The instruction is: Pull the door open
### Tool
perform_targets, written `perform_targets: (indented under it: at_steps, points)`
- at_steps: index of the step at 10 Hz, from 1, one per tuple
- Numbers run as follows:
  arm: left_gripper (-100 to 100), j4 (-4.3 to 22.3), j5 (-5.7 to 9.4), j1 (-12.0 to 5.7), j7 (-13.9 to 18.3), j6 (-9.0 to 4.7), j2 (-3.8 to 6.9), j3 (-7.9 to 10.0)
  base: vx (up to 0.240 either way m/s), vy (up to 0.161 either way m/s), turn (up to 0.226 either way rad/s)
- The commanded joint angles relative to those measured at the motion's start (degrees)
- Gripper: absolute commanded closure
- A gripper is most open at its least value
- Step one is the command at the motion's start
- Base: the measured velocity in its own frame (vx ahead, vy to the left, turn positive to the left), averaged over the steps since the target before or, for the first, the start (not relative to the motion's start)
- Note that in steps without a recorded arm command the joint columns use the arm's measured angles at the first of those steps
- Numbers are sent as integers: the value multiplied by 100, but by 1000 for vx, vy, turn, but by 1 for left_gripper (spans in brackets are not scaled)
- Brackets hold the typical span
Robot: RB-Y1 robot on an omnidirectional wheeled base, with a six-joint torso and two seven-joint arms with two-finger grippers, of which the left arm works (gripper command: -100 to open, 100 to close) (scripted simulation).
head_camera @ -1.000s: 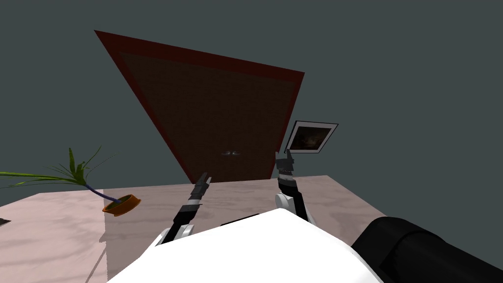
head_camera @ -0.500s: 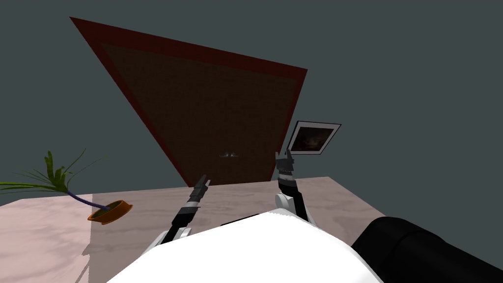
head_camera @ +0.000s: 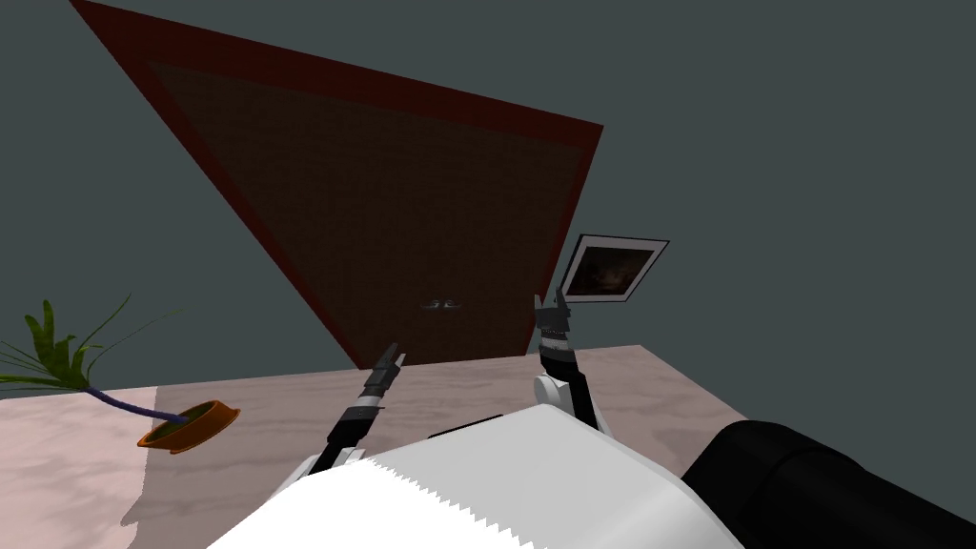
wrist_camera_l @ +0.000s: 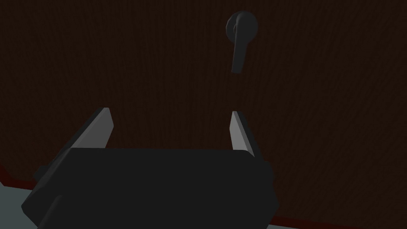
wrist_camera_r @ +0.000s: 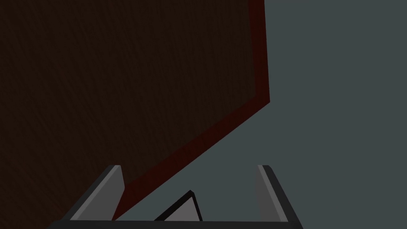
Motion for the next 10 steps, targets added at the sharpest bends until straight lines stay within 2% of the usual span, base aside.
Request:
perform_targets:
  at_steps: [1, 8, 10]
  points:
    - [-100, 277, 18, -95, 45, -95, 47, -3, 91, -38, -10]
    - [-100, 1120, 84, -347, 205, -355, 224, -27, 99, -21, -10]
    - [-100, 1532, 115, -470, 283, -481, 309, -38, 160, -33, -16]
